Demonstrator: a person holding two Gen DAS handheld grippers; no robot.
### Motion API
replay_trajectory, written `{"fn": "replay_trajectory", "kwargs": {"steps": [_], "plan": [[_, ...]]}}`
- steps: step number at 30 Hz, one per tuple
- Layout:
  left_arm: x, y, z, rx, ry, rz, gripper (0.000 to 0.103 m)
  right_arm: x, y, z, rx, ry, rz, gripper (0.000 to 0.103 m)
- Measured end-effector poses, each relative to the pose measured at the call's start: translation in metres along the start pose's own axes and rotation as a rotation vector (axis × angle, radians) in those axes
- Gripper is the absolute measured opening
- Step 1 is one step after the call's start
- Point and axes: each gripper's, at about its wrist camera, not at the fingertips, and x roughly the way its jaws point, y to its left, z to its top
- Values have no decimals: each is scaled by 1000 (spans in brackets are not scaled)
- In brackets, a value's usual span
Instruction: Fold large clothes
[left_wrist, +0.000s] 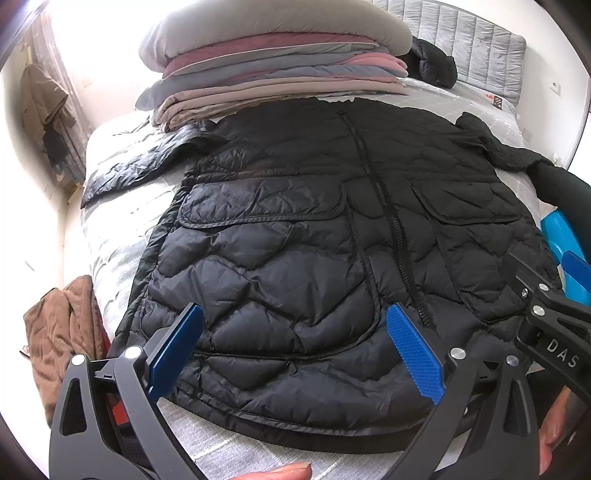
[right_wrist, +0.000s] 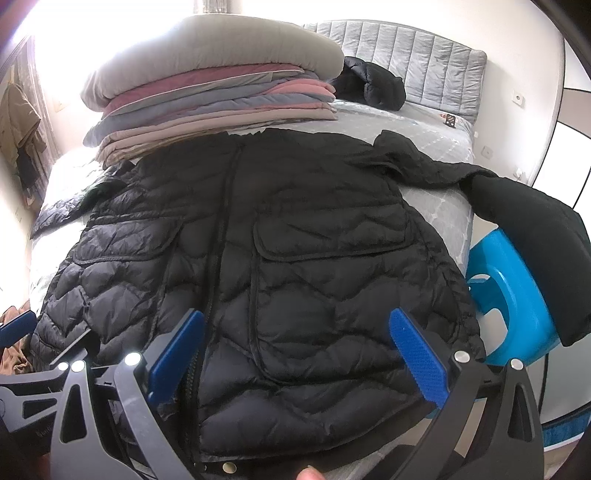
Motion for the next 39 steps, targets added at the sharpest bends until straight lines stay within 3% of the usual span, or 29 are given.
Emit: {"fn": "replay_trajectory", "kwargs": {"steps": [26,33,39], "plan": [[12,-6,1,-4,0,-15,96,14,-15,8,1,-19,5,97],[33,0,1,-51,16,-70,96,27,-65,40,77,-71,32,97],[46,7,5,-104,-15,-125,96,66,-163,81,307,-32,157,97]]}}
